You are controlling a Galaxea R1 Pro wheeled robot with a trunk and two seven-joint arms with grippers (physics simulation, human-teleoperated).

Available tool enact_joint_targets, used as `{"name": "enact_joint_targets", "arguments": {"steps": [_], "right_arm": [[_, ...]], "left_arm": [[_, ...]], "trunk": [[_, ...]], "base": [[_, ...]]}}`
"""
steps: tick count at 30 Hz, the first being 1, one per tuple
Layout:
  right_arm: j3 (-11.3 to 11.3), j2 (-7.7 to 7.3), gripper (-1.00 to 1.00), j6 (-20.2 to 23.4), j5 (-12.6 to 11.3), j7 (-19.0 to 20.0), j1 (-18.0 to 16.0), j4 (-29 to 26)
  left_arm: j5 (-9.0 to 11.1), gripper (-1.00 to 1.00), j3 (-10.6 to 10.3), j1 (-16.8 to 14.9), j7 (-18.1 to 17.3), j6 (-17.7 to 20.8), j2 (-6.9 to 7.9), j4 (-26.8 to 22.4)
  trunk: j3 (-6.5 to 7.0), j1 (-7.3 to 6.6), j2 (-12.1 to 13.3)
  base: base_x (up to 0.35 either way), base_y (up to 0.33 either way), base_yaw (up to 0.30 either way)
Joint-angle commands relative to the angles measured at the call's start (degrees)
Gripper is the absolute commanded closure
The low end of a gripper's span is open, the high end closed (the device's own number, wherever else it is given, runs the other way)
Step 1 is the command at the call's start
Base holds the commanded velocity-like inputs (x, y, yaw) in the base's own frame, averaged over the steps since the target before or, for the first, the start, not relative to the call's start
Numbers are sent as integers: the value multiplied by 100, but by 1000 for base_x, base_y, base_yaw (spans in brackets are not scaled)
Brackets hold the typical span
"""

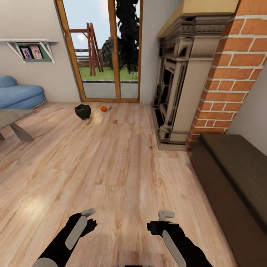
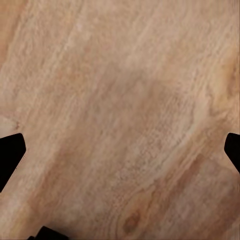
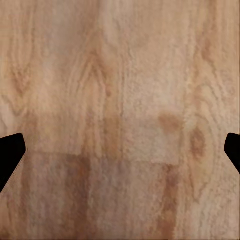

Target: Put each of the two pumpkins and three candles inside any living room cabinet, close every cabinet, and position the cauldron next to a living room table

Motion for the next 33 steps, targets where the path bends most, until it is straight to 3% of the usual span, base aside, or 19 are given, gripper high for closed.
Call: {"name": "enact_joint_targets", "arguments": {"steps": [1, 16, 33], "right_arm": [[13, -3, -100, 12, -60, -56, -3, -10], [14, -40, -100, 5, -66, -10, -3, -11], [13, -40, -100, 1, -67, 12, -3, -11]], "left_arm": [[59, -100, -28, -4, 59, 2, 8, -7], [59, -100, -35, -4, 59, -3, 2, -7], [59, -100, -35, -4, 59, -3, 2, -7]], "trunk": [[-5, -1, -2], [-5, -1, -2], [-5, -1, -2]], "base": [[1, 0, 273], [251, 5, 270], [342, 0, 118]]}}
